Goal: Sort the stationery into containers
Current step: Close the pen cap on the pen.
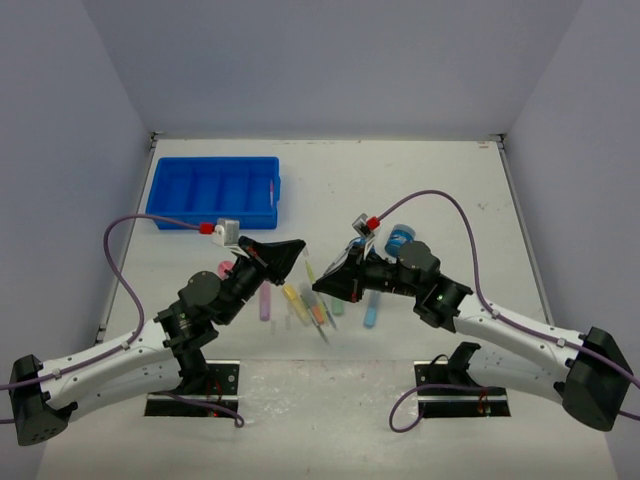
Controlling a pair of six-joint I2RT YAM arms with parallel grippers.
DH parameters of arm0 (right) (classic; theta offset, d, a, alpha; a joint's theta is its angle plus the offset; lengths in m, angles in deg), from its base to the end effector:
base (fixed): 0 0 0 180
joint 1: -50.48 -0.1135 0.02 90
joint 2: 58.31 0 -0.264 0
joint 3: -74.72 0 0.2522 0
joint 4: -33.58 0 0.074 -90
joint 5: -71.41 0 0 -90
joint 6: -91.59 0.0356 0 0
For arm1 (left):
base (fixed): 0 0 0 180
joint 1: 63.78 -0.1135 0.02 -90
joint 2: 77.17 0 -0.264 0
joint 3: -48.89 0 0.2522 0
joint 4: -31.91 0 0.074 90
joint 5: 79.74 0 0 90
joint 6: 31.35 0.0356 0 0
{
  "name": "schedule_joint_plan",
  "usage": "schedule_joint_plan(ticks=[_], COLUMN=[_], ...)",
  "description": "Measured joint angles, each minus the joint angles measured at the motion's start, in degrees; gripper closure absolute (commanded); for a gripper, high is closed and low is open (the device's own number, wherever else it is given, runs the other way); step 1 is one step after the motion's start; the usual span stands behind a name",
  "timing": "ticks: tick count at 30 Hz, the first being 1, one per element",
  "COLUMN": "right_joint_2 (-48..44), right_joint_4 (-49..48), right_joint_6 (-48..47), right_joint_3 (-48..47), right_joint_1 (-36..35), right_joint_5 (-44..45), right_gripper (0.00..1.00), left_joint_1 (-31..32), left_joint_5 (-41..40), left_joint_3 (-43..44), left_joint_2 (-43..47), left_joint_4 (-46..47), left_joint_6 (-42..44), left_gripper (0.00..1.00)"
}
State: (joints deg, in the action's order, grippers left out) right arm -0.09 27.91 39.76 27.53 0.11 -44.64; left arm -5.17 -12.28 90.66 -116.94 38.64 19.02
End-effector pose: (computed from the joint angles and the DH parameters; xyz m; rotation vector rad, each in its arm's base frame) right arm 0.1372 0.1902 0.2798 -0.5882 1.8107 1.4927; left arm 0.1027 -0.1421 0.3074 -0.0956 1.5275 -1.1191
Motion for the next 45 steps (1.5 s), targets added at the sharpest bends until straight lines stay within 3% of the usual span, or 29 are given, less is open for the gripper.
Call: schedule_joint_plan(ticks=[29, 41, 42, 45], right_joint_2=[-0.18, 2.39, 2.4, 2.4], right_joint_4=[5.22, 4.05, 4.05, 4.19], right_joint_6=[-1.87, -1.98, -2.05, -2.55], right_joint_3=[-3.02, -6.64, -6.77, -6.96], right_joint_1=[-0.11, -0.2, -0.2, -0.31], right_joint_5=[4.28, 5.73, 5.84, 6.85], right_gripper=[1.0, 1.0, 1.0, 1.0], left_joint_1=[0.0, -0.49, -0.51, -0.66], left_joint_5=[0.78, -0.87, -0.94, -0.95], left_joint_3=[-1.43, -1.16, -0.91, -0.79], left_joint_2=[-0.83, -1.66, -1.87, -1.86], left_joint_4=[0.73, 1.62, 1.68, 1.87], left_joint_6=[-0.47, -7.85, -7.82, -7.4], left_gripper=[1.0, 1.0, 0.99, 0.77])
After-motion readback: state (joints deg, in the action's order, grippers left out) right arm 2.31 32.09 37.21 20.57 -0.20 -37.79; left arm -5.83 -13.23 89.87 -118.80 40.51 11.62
